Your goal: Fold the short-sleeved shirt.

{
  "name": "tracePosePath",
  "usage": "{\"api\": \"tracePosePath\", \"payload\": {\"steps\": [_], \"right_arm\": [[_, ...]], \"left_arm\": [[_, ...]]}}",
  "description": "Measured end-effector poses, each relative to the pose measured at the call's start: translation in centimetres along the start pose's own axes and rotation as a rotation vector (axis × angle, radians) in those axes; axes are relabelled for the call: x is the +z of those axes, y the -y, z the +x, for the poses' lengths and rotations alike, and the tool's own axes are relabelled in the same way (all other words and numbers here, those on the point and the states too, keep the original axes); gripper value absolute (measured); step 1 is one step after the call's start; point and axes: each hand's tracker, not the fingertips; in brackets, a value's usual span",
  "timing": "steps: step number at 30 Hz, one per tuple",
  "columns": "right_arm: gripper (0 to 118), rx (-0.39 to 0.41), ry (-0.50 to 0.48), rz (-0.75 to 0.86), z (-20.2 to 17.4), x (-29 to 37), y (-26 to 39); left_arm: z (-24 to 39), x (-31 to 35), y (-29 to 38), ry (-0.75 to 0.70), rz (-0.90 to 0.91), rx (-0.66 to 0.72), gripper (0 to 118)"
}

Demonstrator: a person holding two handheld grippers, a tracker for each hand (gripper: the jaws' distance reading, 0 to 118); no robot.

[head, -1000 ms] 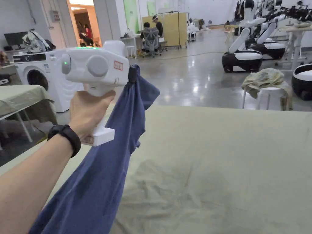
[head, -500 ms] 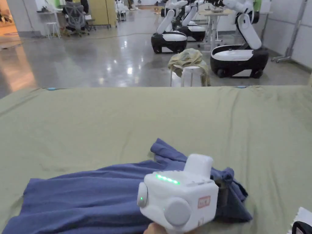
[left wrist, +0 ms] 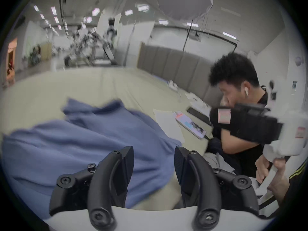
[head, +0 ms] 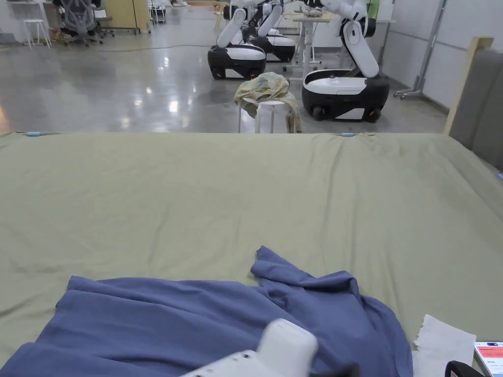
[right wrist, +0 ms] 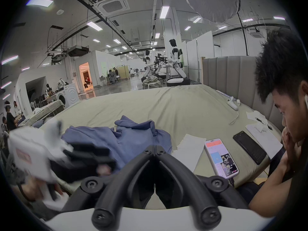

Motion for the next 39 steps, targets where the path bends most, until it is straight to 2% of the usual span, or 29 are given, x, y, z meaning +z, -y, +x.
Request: {"api": "tracePosePath", "payload": {"steps": [4, 8, 11, 12, 13, 14, 15, 16, 17, 19, 21, 31, 35, 37, 38, 39], "right_arm": [[0, 0.049, -0.036, 0.033, -1.1, 0.1, -1.4], [0, 0.049, -0.092, 0.066, -2.4, 0.0, -2.6], [0, 0.067, -0.121, 0.085, -3.4, -0.4, -3.3], [0, 0.077, -0.122, 0.089, -3.8, -0.6, -3.4], [0, 0.086, -0.122, 0.092, -4.2, -0.7, -3.6], [0, 0.097, -0.129, 0.093, -4.5, -0.8, -3.8], [0, 0.104, -0.134, 0.095, -4.7, -0.8, -3.9], [0, 0.105, -0.142, 0.093, -4.9, -0.9, -4.0], [0, 0.105, -0.154, 0.090, -5.0, -1.0, -4.1], [0, 0.102, -0.164, 0.094, -5.4, -1.0, -4.1], [0, 0.104, -0.168, 0.095, -5.7, -1.1, -4.2], [0, 0.126, -0.179, 0.102, -6.5, -1.1, -4.6], [0, 0.122, -0.180, 0.091, -6.1, -1.3, -4.3], [0, 0.117, -0.181, 0.084, -6.0, -1.3, -4.3], [0, 0.113, -0.182, 0.079, -5.8, -1.3, -4.3], [0, 0.108, -0.184, 0.076, -5.6, -1.3, -4.2]], "left_arm": [[-4.1, 9.5, -2.4, -0.207, 0.181, -0.054, 50], [-6.5, 17.8, -2.7, -0.419, 0.245, -0.063, 50], [-6.7, 22.2, -2.3, -0.516, 0.282, -0.040, 47], [-6.8, 23.2, -2.1, -0.534, 0.286, -0.037, 38], [-6.7, 24.0, -1.9, -0.558, 0.289, -0.033, 24], [-6.5, 24.8, -1.5, -0.629, 0.285, -0.044, 16], [-6.3, 25.2, -1.0, -0.644, 0.280, -0.052, 15], [-6.1, 25.5, -0.6, -0.660, 0.261, -0.062, 5], [-5.8, 25.6, -0.1, -0.708, 0.277, -0.057, 3], [-5.7, 25.9, 0.6, -0.693, 0.269, -0.062, 3], [-5.5, 25.9, 0.8, -0.741, 0.258, -0.058, 2], [-7.8, 27.2, 0.4, -0.689, 0.272, 0.020, 2], [-10.5, 25.8, -0.3, -0.654, 0.224, 0.093, 3], [-13.3, 24.6, -1.2, -0.571, 0.142, 0.144, 3], [-14.9, 23.8, -1.6, -0.516, 0.127, 0.170, 6], [-16.2, 22.7, -2.4, -0.473, 0.084, 0.201, 26]]}}
